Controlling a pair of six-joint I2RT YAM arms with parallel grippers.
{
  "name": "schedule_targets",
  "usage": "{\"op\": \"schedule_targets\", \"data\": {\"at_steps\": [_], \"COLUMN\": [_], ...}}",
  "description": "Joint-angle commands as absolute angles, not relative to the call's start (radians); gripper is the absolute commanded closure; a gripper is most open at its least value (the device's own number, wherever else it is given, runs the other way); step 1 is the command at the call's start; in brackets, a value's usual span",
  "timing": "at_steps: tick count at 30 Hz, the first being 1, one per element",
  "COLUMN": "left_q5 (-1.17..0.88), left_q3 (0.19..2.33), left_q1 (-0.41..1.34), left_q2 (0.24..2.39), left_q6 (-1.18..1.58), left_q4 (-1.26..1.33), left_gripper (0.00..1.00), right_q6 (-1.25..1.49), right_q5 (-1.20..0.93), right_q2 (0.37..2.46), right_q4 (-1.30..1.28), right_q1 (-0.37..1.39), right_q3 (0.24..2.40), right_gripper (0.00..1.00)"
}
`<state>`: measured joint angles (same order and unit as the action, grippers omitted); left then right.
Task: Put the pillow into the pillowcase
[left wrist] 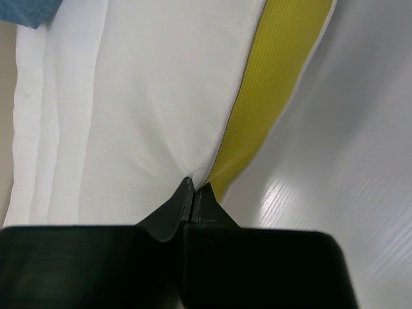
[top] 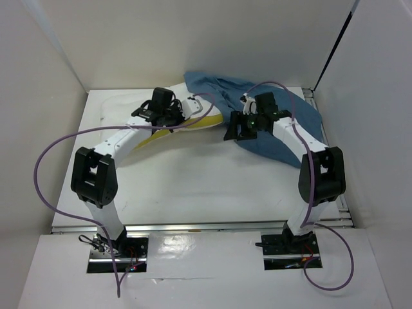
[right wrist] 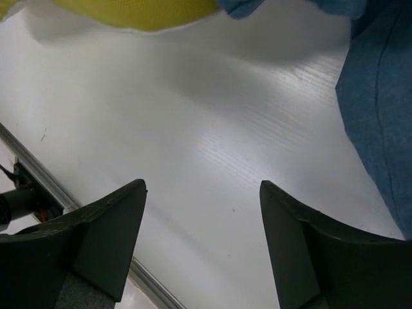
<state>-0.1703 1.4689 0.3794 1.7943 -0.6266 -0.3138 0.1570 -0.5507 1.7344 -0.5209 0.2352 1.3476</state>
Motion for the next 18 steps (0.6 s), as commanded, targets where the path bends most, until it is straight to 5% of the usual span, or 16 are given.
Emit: {"op": "schedule_targets", "data": {"at_steps": [1, 18], "left_q5": [-0.245, -0.422], "left_q3": [1.529, 1.885], "left_q1": [0.373, 0.301], "left_q2": [1.741, 1.839], "left_q6": [-0.597, -0.476], "left_q4": [-0.414, -0.698], "left_gripper": [1.00, 1.00], "right_q6": [0.187, 0.091], "right_q5": [-0.509, -0.348], "right_q2": [1.672, 1.758], "right_q4": [-0.373, -0.137], "right_q1": [0.229, 0.388], "right_q3": [1.338, 1.388], "right_gripper": [0.22, 0.32]}}
